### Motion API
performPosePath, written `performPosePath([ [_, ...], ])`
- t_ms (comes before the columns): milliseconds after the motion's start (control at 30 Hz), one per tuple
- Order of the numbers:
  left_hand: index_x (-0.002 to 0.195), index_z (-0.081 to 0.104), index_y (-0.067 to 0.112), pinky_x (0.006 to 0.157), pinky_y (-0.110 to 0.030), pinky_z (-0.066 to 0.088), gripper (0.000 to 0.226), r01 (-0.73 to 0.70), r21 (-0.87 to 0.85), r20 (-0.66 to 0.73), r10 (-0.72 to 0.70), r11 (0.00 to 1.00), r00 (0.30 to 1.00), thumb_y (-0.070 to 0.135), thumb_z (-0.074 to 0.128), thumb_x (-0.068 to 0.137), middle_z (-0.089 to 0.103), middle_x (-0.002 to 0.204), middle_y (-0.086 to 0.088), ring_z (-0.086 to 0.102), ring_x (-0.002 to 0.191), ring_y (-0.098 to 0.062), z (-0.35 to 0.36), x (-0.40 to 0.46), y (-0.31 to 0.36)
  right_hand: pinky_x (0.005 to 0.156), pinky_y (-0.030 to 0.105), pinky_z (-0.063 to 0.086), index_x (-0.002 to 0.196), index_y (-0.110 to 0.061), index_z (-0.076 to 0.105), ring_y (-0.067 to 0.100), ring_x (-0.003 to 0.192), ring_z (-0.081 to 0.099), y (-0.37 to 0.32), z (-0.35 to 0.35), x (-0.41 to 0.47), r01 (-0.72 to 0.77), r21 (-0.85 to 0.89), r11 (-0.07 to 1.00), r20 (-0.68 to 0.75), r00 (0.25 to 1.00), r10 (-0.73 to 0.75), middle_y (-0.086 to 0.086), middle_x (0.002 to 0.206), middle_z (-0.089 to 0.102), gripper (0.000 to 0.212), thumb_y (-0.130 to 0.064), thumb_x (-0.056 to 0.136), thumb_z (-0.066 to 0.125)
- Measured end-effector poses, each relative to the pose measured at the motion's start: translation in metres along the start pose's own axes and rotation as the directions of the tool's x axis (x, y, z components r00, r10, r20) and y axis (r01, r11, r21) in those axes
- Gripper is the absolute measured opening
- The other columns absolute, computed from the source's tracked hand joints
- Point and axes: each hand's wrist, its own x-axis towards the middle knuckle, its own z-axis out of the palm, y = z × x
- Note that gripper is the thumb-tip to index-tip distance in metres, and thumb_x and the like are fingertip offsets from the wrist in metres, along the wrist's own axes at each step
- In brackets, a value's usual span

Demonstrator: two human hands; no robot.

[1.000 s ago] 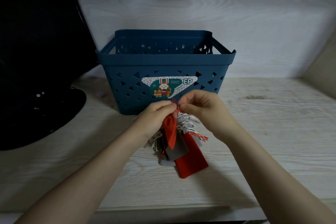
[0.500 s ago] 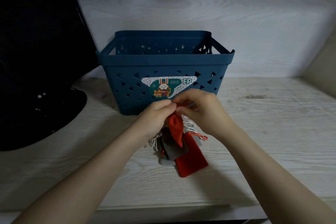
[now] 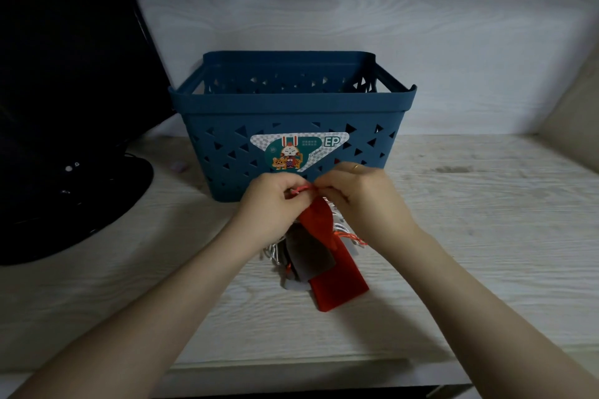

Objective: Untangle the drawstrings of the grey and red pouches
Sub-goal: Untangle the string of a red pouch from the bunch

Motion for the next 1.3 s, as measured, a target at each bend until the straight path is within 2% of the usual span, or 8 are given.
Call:
performPosePath([
  [133,0.077,0.068,0.011,0.059,-0.016,0.04,0.008,-0.155,0.288,-0.043,0.174,0.945,0.984,0.015,0.063,0.083,0.058,0.068,0.004,0.055,0.067,-0.014,-0.001,0.0,0.002,0.045,0.026,0.044,0.082,-0.004,0.067,0.028,0.056,0.059,0.0,0.006,-0.004,0.124,-0.314,0.941,0.057,0.992,-0.112,0.01,0.072,0.059,0.031,0.008,0.055,0.078],
  [200,0.074,0.066,0.006,0.062,-0.025,0.043,0.013,-0.227,0.387,-0.049,0.265,0.894,0.963,0.018,0.062,0.08,0.057,0.072,0.0,0.055,0.068,-0.016,-0.002,0.001,0.0,0.045,0.026,0.043,0.078,-0.004,0.064,0.027,0.056,0.057,0.001,0.01,-0.004,0.122,-0.342,0.932,0.032,0.992,-0.118,0.01,0.07,0.057,0.03,0.008,0.055,0.079],
  [400,0.072,0.064,0.008,0.071,-0.033,0.05,0.016,-0.361,0.559,-0.082,0.483,0.747,0.871,0.02,0.054,0.071,0.063,0.078,-0.002,0.059,0.078,-0.023,-0.004,0.0,0.003,0.06,0.015,0.04,0.089,-0.004,0.06,0.005,0.064,0.052,-0.006,-0.003,0.004,-0.221,0.19,0.956,0.205,0.962,0.182,-0.004,0.073,0.055,0.012,-0.009,0.093,0.05],
  [567,0.079,0.065,0.009,0.079,-0.029,0.042,0.019,-0.425,0.463,-0.142,0.538,0.778,0.831,0.022,0.051,0.077,0.063,0.085,-0.001,0.053,0.087,-0.018,-0.002,0.001,-0.001,0.046,0.013,0.033,0.078,-0.006,0.051,0.006,0.049,0.045,-0.004,-0.013,0.006,-0.589,0.722,0.363,0.512,0.808,0.292,0.007,0.063,0.05,0.019,-0.008,0.096,0.044],
  [733,0.092,0.06,0.005,0.081,-0.014,0.039,0.014,-0.436,0.352,-0.21,0.524,0.828,0.826,0.011,0.06,0.079,0.056,0.102,-0.005,0.052,0.095,-0.011,0.001,-0.001,0.003,0.046,0.015,0.034,0.077,-0.009,0.049,0.007,0.05,0.047,-0.004,-0.006,0.006,-0.624,0.781,-0.025,0.594,0.732,0.334,0.0,0.064,0.048,0.019,-0.011,0.094,0.042],
  [1000,0.085,0.067,0.009,0.076,-0.028,0.053,0.03,-0.386,0.136,-0.175,0.405,0.913,0.897,0.037,0.062,0.077,0.058,0.09,0.006,0.06,0.084,-0.006,0.01,-0.003,-0.01,0.046,0.015,0.035,0.079,-0.007,0.056,0.005,0.048,0.049,-0.005,-0.005,0.0,-0.651,0.759,-0.025,0.608,0.695,0.384,-0.001,0.058,0.052,0.018,-0.01,0.093,0.046],
  [1167,0.094,0.057,0.021,0.076,-0.029,0.056,0.021,-0.331,0.008,-0.198,0.326,0.943,0.924,0.02,0.072,0.079,0.061,0.1,0.001,0.066,0.089,-0.008,0.011,-0.004,-0.006,0.046,0.015,0.036,0.08,-0.007,0.057,0.004,0.047,0.046,-0.01,-0.005,0.002,-0.642,0.764,-0.058,0.609,0.69,0.39,-0.002,0.057,0.051,0.017,-0.01,0.093,0.046],
  [1300,0.09,0.057,0.019,0.079,-0.038,0.054,0.014,-0.458,0.069,-0.216,0.461,0.886,0.86,0.027,0.064,0.08,0.056,0.098,0.004,0.062,0.09,-0.014,0.008,-0.005,-0.006,0.046,0.016,0.035,0.075,-0.007,0.054,0.006,0.049,0.046,-0.011,-0.006,0.004,-0.653,0.756,-0.055,0.614,0.677,0.405,-0.001,0.059,0.051,0.022,-0.01,0.095,0.044],
])
